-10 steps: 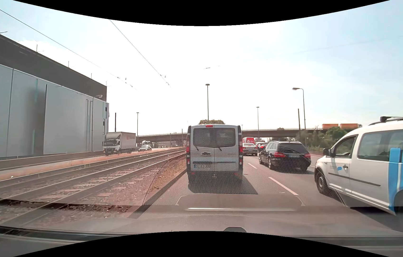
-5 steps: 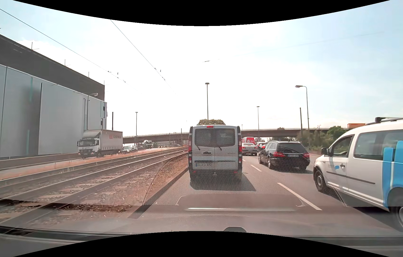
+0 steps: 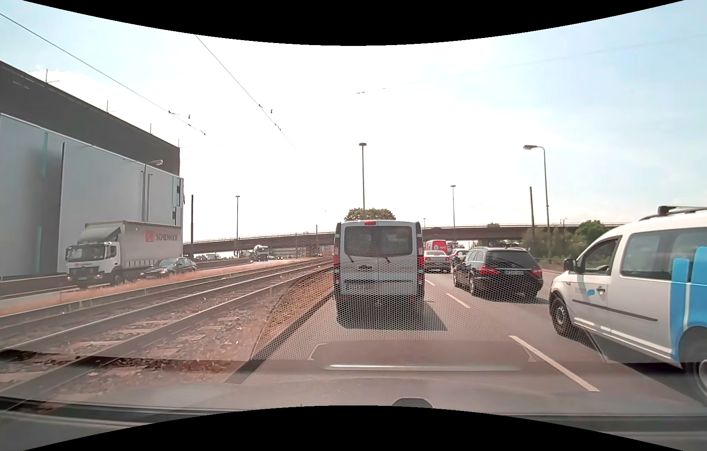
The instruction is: Follow the waypoints while adhering to traffic rules and regulations
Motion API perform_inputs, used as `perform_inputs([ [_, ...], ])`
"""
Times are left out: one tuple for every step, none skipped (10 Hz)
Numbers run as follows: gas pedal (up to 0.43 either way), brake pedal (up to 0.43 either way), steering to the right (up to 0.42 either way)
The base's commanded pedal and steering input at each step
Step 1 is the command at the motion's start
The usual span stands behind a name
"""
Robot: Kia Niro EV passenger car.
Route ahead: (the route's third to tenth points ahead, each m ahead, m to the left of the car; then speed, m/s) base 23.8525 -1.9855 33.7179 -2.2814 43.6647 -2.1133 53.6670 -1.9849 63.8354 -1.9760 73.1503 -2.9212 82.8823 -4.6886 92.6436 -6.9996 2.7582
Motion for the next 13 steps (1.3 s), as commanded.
perform_inputs([
  [0.059,0.0,0.0],
  [0.059,0.0,0.0],
  [0.059,0.0,0.0],
  [0.059,0.0,0.0],
  [0.059,0.0,0.001],
  [0.059,0.0,0.004],
  [0.059,0.0,0.005],
  [0.059,0.0,0.005],
  [0.059,0.0,0.006],
  [0.047,0.0,0.006],
  [0.0,0.0,0.008],
  [0.0,0.0,0.008],
  [0.0,0.0,0.008],
])
